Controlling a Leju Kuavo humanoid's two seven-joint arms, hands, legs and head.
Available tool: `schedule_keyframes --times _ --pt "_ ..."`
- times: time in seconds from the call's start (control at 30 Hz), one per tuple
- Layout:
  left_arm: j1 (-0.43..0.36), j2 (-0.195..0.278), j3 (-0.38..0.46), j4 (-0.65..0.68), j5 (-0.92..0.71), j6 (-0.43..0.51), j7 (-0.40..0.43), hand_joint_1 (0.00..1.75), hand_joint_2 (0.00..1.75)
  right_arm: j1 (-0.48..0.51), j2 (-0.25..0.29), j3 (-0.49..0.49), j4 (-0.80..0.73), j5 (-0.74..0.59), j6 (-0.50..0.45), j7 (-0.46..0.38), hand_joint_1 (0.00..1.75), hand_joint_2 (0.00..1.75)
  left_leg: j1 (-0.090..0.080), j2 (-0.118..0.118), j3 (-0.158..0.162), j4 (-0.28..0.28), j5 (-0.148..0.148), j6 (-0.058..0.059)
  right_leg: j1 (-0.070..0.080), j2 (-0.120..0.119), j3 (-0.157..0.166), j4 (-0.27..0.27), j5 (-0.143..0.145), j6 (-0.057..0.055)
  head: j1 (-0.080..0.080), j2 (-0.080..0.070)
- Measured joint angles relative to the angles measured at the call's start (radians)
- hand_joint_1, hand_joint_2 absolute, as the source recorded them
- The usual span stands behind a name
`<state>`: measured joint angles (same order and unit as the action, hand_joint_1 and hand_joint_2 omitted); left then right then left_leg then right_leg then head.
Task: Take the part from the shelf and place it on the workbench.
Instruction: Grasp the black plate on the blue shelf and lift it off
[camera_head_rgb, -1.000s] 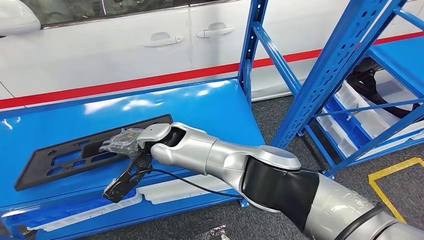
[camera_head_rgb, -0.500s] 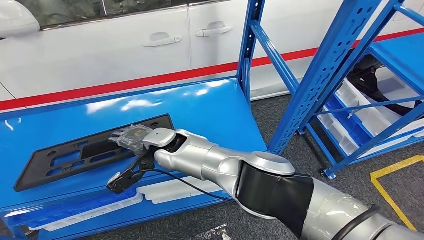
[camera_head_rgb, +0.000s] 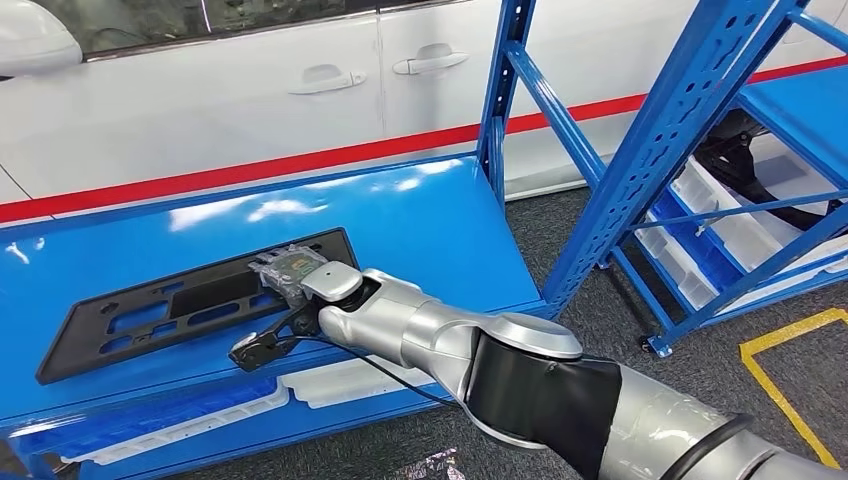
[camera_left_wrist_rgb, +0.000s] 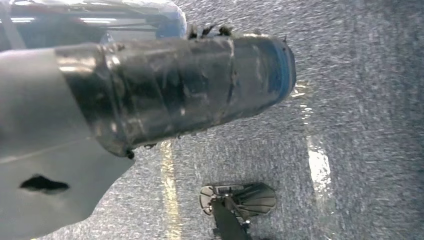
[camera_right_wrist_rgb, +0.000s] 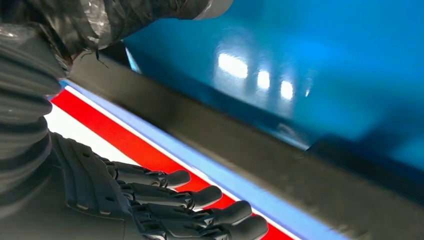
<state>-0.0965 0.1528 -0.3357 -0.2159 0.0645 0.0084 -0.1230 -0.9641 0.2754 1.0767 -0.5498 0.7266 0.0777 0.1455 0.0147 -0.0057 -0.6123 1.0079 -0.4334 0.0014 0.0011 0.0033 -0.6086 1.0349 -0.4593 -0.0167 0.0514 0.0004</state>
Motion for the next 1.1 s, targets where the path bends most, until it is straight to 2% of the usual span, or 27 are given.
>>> schedule_keyframes --times 0.07,0.13,0.17,0.2,0.23,0.3,0.33,0.37,0.4,0.47,0.5,0.53,0.6,0.67,0.7,0.73,0.77,0.8,0.87,0.9,1.0,1.07,1.1 --pt "-0.001 -0.002 -0.001 0.0 0.0 0.001 0.0 0.0 0.0 0.0 0.001 -0.01 0.011 0.002 -0.002 0.011 0.0 1.75 0.004 0.002 0.003 -0.006 0.004 0.013 -0.001 0.0 -0.03 0.068 -0.042 0.009 0.001 0.0" --pt "-0.002 -0.004 -0.002 0.0 0.001 0.004 0.0 0.0 0.0 0.004 0.001 -0.015 0.024 0.003 -0.002 0.02 0.0 1.75 0.003 0.002 0.004 -0.006 0.003 0.021 -0.003 0.0 -0.091 0.2 -0.102 0.014 0.002 0.0" --pt "-0.002 -0.005 -0.003 0.0 0.002 0.006 0.001 0.0 0.0 0.008 0.001 -0.017 0.03 0.004 0.0 0.024 0.0 1.75 0.003 0.002 0.004 -0.005 0.003 0.021 -0.004 0.0 -0.119 0.255 -0.118 0.016 0.002 0.0" --pt "-0.001 -0.006 -0.003 0.0 0.003 0.008 0.002 0.0 0.0 0.011 0.001 -0.019 0.035 0.004 0.001 0.026 0.0 1.75 0.003 0.002 0.004 -0.005 0.002 0.021 -0.005 0.0 -0.132 0.278 -0.117 0.017 0.002 0.0" --pt "-0.001 -0.007 -0.003 0.0 0.004 0.009 0.003 0.0 0.0 0.012 0.001 -0.022 0.04 0.005 0.001 0.028 0.0 1.75 0.003 0.001 0.005 -0.004 0.001 0.021 -0.007 0.0 -0.127 0.264 -0.098 0.017 0.002 0.0" --pt "-0.001 -0.009 -0.004 0.0 0.005 0.009 0.004 0.0 0.0 0.012 0.001 -0.027 0.044 0.008 0.002 0.031 0.0 1.75 0.005 -0.001 0.006 0.002 -0.003 0.015 -0.01 0.0 -0.071 0.139 -0.033 0.016 0.002 0.0" --pt "-0.002 -0.01 -0.004 0.0 0.005 0.01 0.004 0.0 0.0 0.011 0.002 -0.029 0.047 0.009 0.002 0.031 0.0 1.75 0.003 -0.002 0.004 0.008 -0.006 0.01 -0.011 0.001 -0.04 0.076 -0.011 0.014 0.002 0.0" --pt "-0.003 -0.01 -0.004 0.0 0.005 0.01 0.004 0.0 0.0 0.01 0.003 -0.031 0.049 0.01 0.002 0.031 0.0 1.75 0.002 -0.003 0.002 0.011 -0.009 0.005 -0.011 0.002 -0.02 0.033 0.001 0.012 0.002 0.0" --pt "-0.003 -0.01 -0.004 0.0 0.005 0.01 0.003 0.0 0.0 0.009 0.004 -0.033 0.051 0.01 0.001 0.033 0.0 1.75 0.0 -0.003 0.0 0.013 -0.01 0.0 -0.01 0.003 -0.011 0.015 0.002 0.008 0.002 0.0" --pt "-0.003 -0.011 -0.005 0.0 0.005 0.011 -0.004 0.0 0.0 0.008 0.006 -0.038 0.054 0.011 0.0 0.04 0.0 1.75 -0.001 -0.003 0.001 0.01 -0.008 -0.01 -0.008 0.005 -0.01 0.013 0.005 -0.001 0.001 0.0" --pt "-0.003 -0.011 -0.005 0.0 0.006 0.011 -0.009 0.0 0.0 0.008 0.006 -0.04 0.056 0.011 -0.003 0.045 0.27 1.75 0.001 -0.002 0.0 0.013 -0.011 -0.014 -0.01 0.005 -0.009 0.01 0.008 -0.006 0.001 0.0" --pt "-0.003 -0.012 -0.005 0.0 0.007 0.01 -0.015 0.0 0.0 0.008 0.007 -0.043 0.058 0.012 -0.006 0.052 0.62 1.75 0.001 -0.001 -0.006 0.028 -0.024 -0.019 -0.012 0.005 -0.007 0.007 0.01 -0.012 0.001 0.0" --pt "-0.004 -0.012 -0.005 0.0 0.01 0.009 -0.024 0.0 0.0 0.009 0.007 -0.049 0.064 0.013 -0.014 0.062 1.32 1.75 0.003 0.001 -0.046 0.119 -0.079 -0.027 -0.013 0.004 -0.006 0.003 0.014 -0.021 0.0 0.0" --pt "-0.003 -0.012 -0.005 0.0 0.015 0.007 -0.03 0.0 0.0 0.014 0.007 -0.056 0.071 0.013 -0.02 0.068 1.46 1.75 0.003 0.001 -0.101 0.245 -0.133 -0.031 -0.01 0.003 -0.008 0.003 0.014 -0.024 0.0 0.0" --pt "-0.002 -0.013 -0.005 0.0 0.019 0.006 -0.032 0.0 0.0 0.017 0.007 -0.058 0.074 0.012 -0.023 0.069 1.54 1.75 0.003 0.001 -0.115 0.278 -0.139 -0.031 -0.009 0.004 -0.008 0.003 0.014 -0.025 0.0 0.0" --pt "-0.002 -0.014 -0.005 0.0 0.022 0.005 -0.035 0.0 0.0 0.018 0.007 -0.06 0.076 0.012 -0.027 0.07 1.63 1.75 0.003 0.001 -0.112 0.274 -0.125 -0.029 -0.007 0.004 -0.007 0.003 0.014 -0.025 0.0 0.0" --pt "-0.002 -0.014 -0.005 0.0 0.024 0.005 -0.037 0.0 0.0 0.019 0.007 -0.062 0.078 0.011 -0.03 0.07 1.72 1.75 0.003 0.001 -0.09 0.231 -0.097 -0.025 -0.006 0.004 -0.006 0.003 0.014 -0.025 0.0 0.0" --pt "-0.002 -0.014 -0.005 0.0 0.026 0.005 -0.039 0.0 0.0 0.018 0.007 -0.064 0.08 0.011 -0.033 0.07 1.74 1.75 0.002 0.001 -0.056 0.162 -0.062 -0.019 -0.005 0.005 -0.004 0.004 0.013 -0.025 0.0 0.0" --pt "-0.004 -0.013 -0.005 0.0 0.027 0.004 -0.043 0.0 0.0 0.015 0.008 -0.067 0.082 0.011 -0.036 0.071 1.75 1.75 -0.004 0.001 0.007 0.043 -0.024 -0.008 -0.002 0.005 -0.003 0.003 0.013 -0.023 0.0 0.0" --pt "-0.004 -0.013 -0.005 0.0 0.029 0.003 -0.046 0.0 0.0 0.013 0.007 -0.068 0.083 0.011 -0.038 0.071 1.75 1.75 -0.007 0.001 0.022 0.014 -0.021 -0.004 -0.001 0.005 -0.004 0.003 0.014 -0.02 0.0 0.0" --pt "-0.003 -0.013 -0.005 0.0 0.039 -0.002 -0.056 0.0 0.0 0.008 0.007 -0.073 0.084 0.013 -0.048 0.067 1.75 1.75 -0.009 0.003 0.033 -0.006 -0.018 0.007 -0.002 0.006 -0.002 -0.002 0.016 -0.005 0.001 0.0" --pt "-0.003 -0.013 -0.005 0.0 0.046 -0.009 -0.064 0.0 0.0 0.006 0.006 -0.079 0.085 0.015 -0.058 0.058 1.75 1.75 -0.003 0.006 0.042 -0.022 -0.01 0.018 -0.002 0.006 -0.016 0.037 -0.014 0.007 0.002 0.0" --pt "-0.003 -0.014 -0.005 0.0 0.049 -0.015 -0.068 0.0 0.0 0.006 0.005 -0.08 0.085 0.016 -0.063 0.052 1.75 1.75 -0.001 0.008 0.044 -0.026 -0.007 0.022 -0.003 0.005 -0.038 0.087 -0.043 0.011 0.002 0.0"
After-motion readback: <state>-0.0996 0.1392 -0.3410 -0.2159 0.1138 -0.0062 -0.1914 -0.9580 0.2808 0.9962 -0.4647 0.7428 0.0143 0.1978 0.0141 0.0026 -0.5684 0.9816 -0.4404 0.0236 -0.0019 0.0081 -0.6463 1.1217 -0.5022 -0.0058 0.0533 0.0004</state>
